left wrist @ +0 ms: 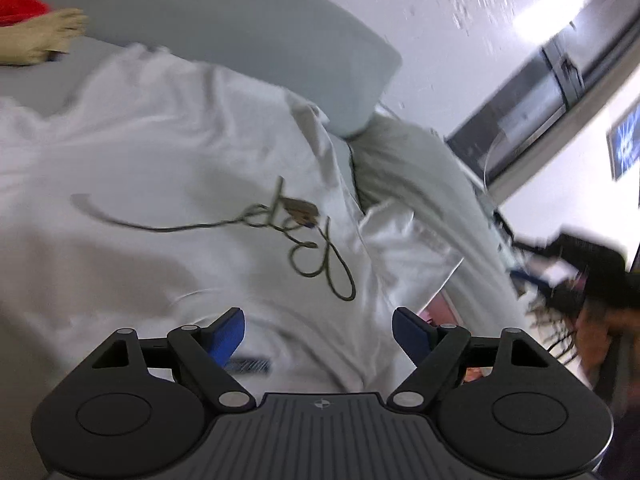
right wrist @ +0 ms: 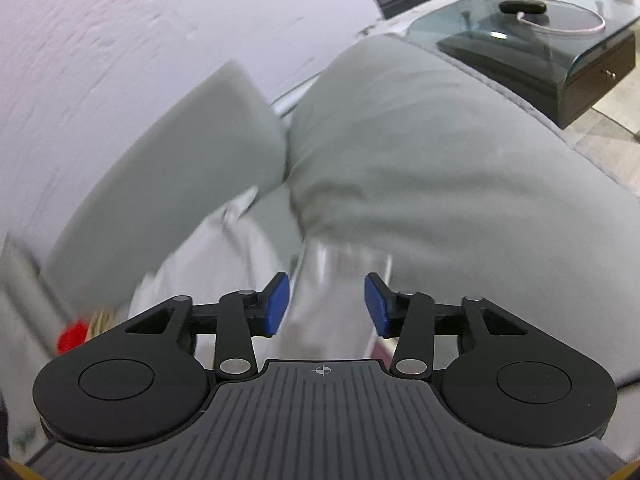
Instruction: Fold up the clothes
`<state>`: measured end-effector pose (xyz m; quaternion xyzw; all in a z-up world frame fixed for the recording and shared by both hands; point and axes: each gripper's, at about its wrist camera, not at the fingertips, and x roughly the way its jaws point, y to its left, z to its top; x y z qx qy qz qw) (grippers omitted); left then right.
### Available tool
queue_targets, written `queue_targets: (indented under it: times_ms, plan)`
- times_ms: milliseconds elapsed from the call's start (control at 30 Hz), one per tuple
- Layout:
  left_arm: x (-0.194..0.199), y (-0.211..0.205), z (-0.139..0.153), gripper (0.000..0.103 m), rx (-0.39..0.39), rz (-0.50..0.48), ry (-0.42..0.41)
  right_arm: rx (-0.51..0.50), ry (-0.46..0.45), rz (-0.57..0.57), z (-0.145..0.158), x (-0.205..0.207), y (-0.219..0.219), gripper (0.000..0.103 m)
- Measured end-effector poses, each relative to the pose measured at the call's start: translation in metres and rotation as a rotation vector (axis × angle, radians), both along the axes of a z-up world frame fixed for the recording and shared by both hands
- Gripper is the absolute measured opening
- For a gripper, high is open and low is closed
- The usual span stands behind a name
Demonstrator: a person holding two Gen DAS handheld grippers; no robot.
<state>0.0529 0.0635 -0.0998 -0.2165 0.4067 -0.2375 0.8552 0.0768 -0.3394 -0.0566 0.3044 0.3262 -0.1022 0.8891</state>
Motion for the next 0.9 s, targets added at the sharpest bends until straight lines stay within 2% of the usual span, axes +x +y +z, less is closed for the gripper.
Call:
queue_targets:
  times_ms: [67,167,233,300,400,567,633,833,900]
  plan:
    - [-0.02,0.026,0.014,0.079,0.063,0.068,-0.004,-0.014,0.021,0.044,0.006,-0.02,0.006,0.054]
    - [-0.046,0.054,0.024,0.079,0.211,0.176,-0.032,-0.005,0.041,0.09,0.003,-0.045,0.021,0.054]
    - [-0.055,0.069,0.018,0.079,0.266,0.223,-0.019,0.036,0.042,0.096,-0.001,-0.06,0.027,0.054]
    - [-0.056,0.078,0.009,0.079,0.282,0.268,0.024,0.091,0.056,0.108,-0.008,-0.072,0.034,0.054]
    - [-0.051,0.089,-0.004,0.078,0.227,0.341,0.077,0.172,0.116,0.148,-0.031,-0.076,0.043,0.054]
    - [-0.03,0.103,-0.029,0.068,0.008,0.398,0.163,0.309,0.187,0.185,-0.07,-0.067,0.057,0.053]
    - [-0.023,0.103,-0.038,0.066,-0.049,0.405,0.191,0.383,0.203,0.173,-0.086,-0.061,0.056,0.053]
    - [-0.007,0.102,-0.051,0.066,-0.122,0.439,0.188,0.563,0.222,0.107,-0.125,-0.046,0.049,0.049]
    - [-0.003,0.104,-0.054,0.064,-0.14,0.461,0.191,0.61,0.19,0.1,-0.133,-0.043,0.049,0.047]
